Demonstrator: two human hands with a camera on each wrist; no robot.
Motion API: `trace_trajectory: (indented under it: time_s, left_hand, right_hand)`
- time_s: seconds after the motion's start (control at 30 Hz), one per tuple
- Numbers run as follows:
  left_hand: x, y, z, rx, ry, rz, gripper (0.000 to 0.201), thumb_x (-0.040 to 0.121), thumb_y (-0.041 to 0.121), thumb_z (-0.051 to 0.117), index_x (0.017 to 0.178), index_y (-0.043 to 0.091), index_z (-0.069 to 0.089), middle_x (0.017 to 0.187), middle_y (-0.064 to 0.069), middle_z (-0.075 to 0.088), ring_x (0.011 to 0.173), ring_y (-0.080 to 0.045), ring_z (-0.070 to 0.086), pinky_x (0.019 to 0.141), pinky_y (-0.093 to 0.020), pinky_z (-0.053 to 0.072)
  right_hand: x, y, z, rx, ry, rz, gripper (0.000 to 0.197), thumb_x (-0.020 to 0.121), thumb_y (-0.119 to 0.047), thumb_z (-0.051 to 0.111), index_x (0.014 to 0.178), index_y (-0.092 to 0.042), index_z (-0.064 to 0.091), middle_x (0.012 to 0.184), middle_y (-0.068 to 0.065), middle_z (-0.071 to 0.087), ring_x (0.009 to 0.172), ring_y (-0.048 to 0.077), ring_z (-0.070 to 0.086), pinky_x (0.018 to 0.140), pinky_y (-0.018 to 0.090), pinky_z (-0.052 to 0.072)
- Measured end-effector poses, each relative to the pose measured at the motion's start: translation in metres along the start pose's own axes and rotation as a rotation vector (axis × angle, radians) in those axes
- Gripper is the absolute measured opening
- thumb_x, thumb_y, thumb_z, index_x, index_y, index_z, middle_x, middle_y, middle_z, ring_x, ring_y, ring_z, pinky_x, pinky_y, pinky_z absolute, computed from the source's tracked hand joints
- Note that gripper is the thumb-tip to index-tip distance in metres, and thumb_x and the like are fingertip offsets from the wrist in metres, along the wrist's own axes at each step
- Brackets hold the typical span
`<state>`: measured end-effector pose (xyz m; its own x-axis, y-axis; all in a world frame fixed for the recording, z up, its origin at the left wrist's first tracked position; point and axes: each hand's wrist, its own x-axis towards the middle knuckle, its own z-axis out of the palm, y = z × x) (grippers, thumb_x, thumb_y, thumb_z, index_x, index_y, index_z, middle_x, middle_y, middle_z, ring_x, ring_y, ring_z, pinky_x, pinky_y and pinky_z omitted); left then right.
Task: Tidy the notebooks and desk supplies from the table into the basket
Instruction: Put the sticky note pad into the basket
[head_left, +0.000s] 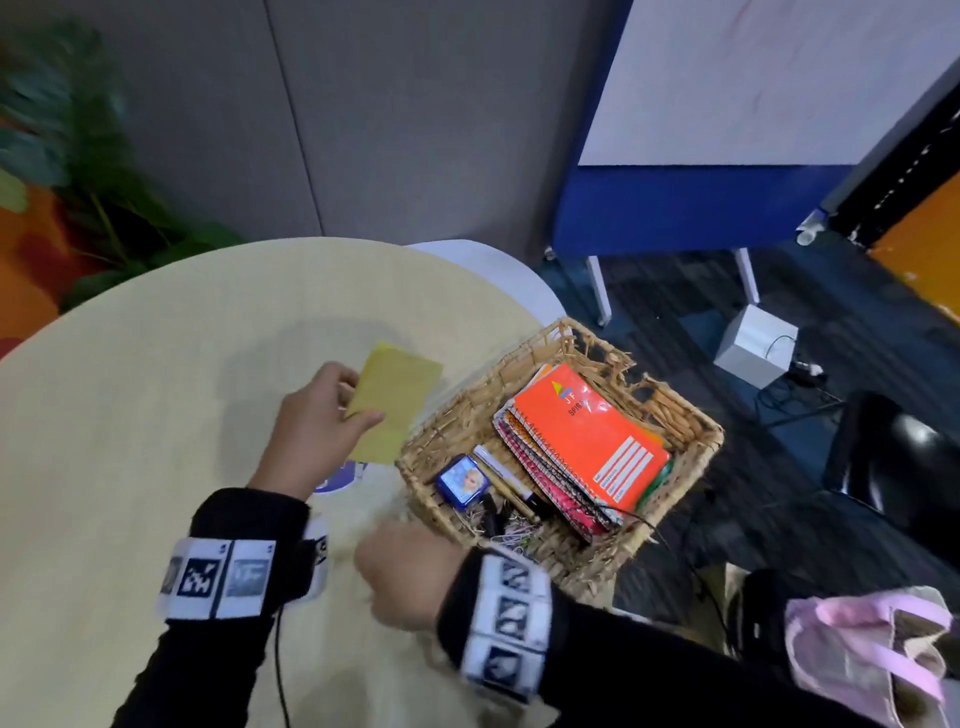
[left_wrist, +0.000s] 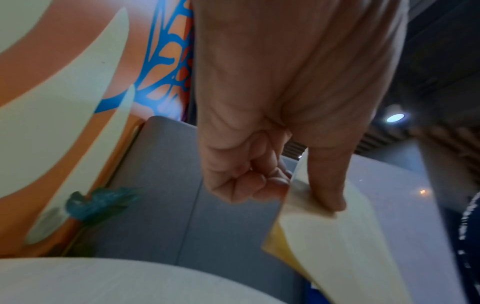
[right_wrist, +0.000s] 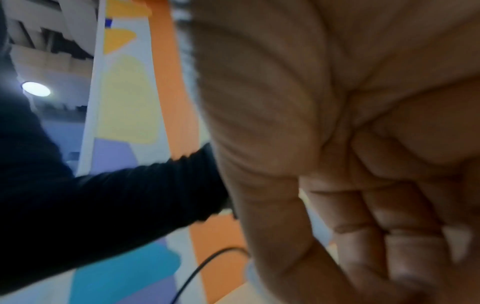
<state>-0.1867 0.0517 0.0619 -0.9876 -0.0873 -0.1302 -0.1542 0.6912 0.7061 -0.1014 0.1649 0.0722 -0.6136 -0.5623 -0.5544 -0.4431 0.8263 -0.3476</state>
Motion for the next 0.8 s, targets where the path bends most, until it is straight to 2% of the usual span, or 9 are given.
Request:
trace_trajectory:
  time_s: [0.13,0.2,0.27,0.3,0.37,0.47,0.57,0.7,0.8]
  left_hand:
    - [-0.013,0.038,0.028,0.055,-0.023,0.174,0.023,0.092,0.011,0.066,0.114,0.007,0.063,0.094,-0.005,0.069,0.081,-0.023,0.06,0.07,-0.027,0.04]
    - [-0.017,0.044,0.044,0.116,-0.047,0.22,0.02,0.092,0.013,0.064,0.112,0.009,0.064,0.1,-0.011,0.075,0.09,-0.031,0.066,0.078,-0.037,0.052]
    - [-0.021,0.049,0.058,0.181,-0.07,0.227,0.019,0.093,0.016,0.062,0.112,0.011,0.063,0.101,-0.015,0.074,0.096,-0.034,0.066,0.082,-0.044,0.055]
    - [-0.022,0.052,0.064,0.229,-0.077,0.221,0.021,0.094,0.017,0.061,0.114,0.012,0.062,0.101,-0.017,0.072,0.098,-0.035,0.065,0.083,-0.045,0.056]
    - [-0.023,0.057,0.074,0.336,-0.081,0.213,0.023,0.096,0.019,0.056,0.118,0.013,0.059,0.103,-0.019,0.069,0.103,-0.036,0.061,0.082,-0.043,0.054]
    - [-0.022,0.067,0.082,0.489,-0.064,0.191,0.025,0.097,0.016,0.051,0.122,0.012,0.057,0.106,-0.018,0.069,0.105,-0.036,0.059,0.081,-0.042,0.052]
    - [-0.017,0.077,0.086,0.625,-0.062,0.15,0.026,0.097,0.01,0.05,0.122,0.01,0.057,0.107,-0.017,0.07,0.103,-0.037,0.062,0.079,-0.043,0.053]
    - [-0.009,0.085,0.093,0.792,-0.098,0.114,0.028,0.095,0.0,0.049,0.121,0.008,0.055,0.11,-0.015,0.07,0.105,-0.036,0.062,0.083,-0.043,0.053]
    - [-0.003,0.086,0.101,0.867,-0.159,0.105,0.037,0.093,-0.008,0.046,0.125,0.009,0.055,0.117,-0.014,0.067,0.112,-0.033,0.06,0.09,-0.041,0.051]
  right_hand:
    - [-0.024,0.063,-0.02,-0.078,0.021,0.201,0.038,0.086,0.002,0.05,0.054,-0.006,0.03,0.057,0.007,0.035,0.049,0.021,0.035,0.055,0.02,0.042]
    - [-0.027,0.083,-0.02,-0.126,-0.062,0.282,0.02,0.091,-0.001,0.045,0.072,-0.001,0.052,0.073,0.01,0.052,0.062,0.02,0.053,0.066,0.009,0.046]
    - [-0.026,0.094,-0.017,-0.12,-0.106,0.29,0.026,0.093,-0.003,0.045,0.114,0.007,0.055,0.084,0.013,0.059,0.088,0.028,0.064,0.088,0.023,0.048]
    - [-0.021,0.098,-0.015,-0.129,-0.132,0.276,0.033,0.093,-0.003,0.046,0.123,0.007,0.051,0.072,0.011,0.053,0.082,0.028,0.062,0.089,0.032,0.046]
    - [-0.01,0.099,-0.011,-0.147,-0.155,0.252,0.034,0.092,-0.006,0.048,0.124,0.005,0.053,0.065,0.008,0.046,0.068,0.026,0.054,0.081,0.035,0.044]
    - [-0.006,0.1,-0.01,-0.094,-0.092,0.252,0.033,0.092,-0.013,0.053,0.123,-0.006,0.056,0.115,0.016,0.064,0.11,0.032,0.06,0.088,0.04,0.048]
    - [-0.019,0.102,-0.012,-0.106,-0.07,0.203,0.027,0.093,-0.01,0.05,0.118,-0.004,0.058,0.126,0.019,0.059,0.119,0.033,0.054,0.099,0.04,0.043]
    - [-0.068,0.118,-0.023,-0.026,0.115,0.106,0.019,0.085,-0.018,0.058,0.088,0.001,0.059,0.086,0.016,0.064,0.088,0.032,0.062,0.067,0.035,0.05]
    - [-0.118,0.147,-0.026,0.1,0.263,0.047,0.022,0.082,-0.033,0.062,0.094,-0.015,0.068,0.091,0.002,0.072,0.08,0.016,0.062,0.069,0.029,0.048]
